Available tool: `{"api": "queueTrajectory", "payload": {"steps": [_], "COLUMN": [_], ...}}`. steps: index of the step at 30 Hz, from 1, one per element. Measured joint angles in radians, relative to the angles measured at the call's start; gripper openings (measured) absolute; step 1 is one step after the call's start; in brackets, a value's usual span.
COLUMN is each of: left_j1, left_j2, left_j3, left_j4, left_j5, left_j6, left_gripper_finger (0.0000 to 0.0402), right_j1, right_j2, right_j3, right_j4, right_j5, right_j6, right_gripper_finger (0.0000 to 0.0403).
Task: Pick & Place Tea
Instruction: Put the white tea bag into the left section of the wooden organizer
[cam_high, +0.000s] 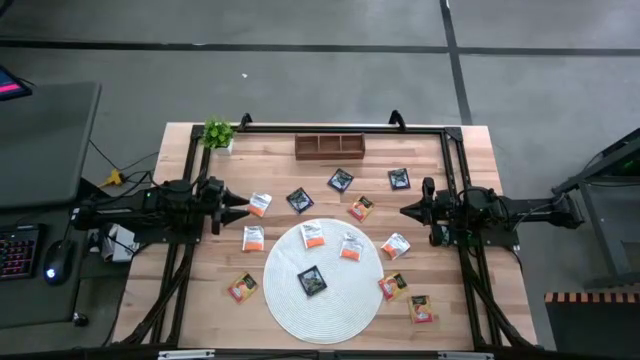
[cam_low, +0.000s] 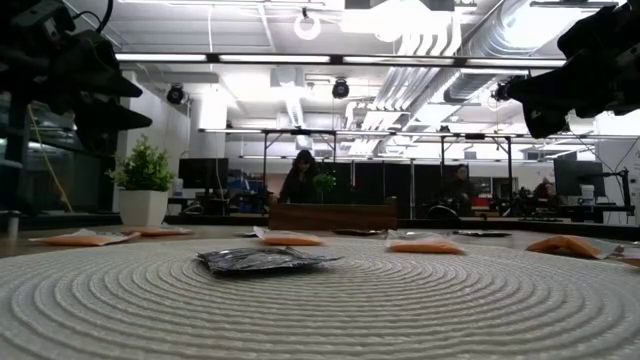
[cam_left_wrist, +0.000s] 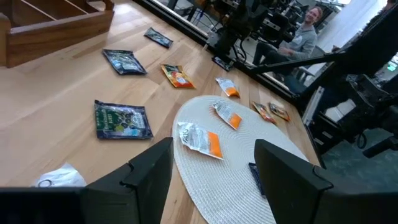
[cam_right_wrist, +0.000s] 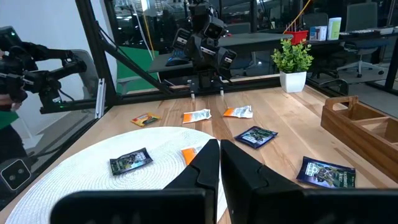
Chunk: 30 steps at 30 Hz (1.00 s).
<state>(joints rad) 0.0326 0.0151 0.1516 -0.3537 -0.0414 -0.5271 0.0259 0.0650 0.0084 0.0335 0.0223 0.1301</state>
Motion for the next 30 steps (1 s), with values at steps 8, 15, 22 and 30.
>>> {"api": "queueTrajectory", "payload": {"steps": [8, 15, 22, 30], "left_j1": [0.0, 0.0, 0.0, 0.0], "left_j2": [0.0, 0.0, 0.0, 0.0], "left_j3": [0.0, 0.0, 0.0, 0.007], "left_j4": [-0.03, -0.071, -0.045, 0.034], "left_j5": [-0.05, -0.077, 0.004, 0.026], "left_j6": [-0.001, 0.001, 0.052, 0.127], "left_gripper_finger": [0.0223, 0.0223, 0.0223, 0.0223], "right_j1": [0.0, 0.0, 0.0, 0.0], "right_j2": [0.0, 0.0, 0.0, 0.0], "right_j3": [0.0, 0.0, 0.0, 0.0], "right_j4": [0.0, 0.0, 0.0, 0.0], "right_j5": [0.0, 0.0, 0.0, 0.0], "right_j6": [0.0, 0.0, 0.0, 0.0], "right_gripper_finger": [0.0012, 0.0012, 0.0012, 0.0012]}}
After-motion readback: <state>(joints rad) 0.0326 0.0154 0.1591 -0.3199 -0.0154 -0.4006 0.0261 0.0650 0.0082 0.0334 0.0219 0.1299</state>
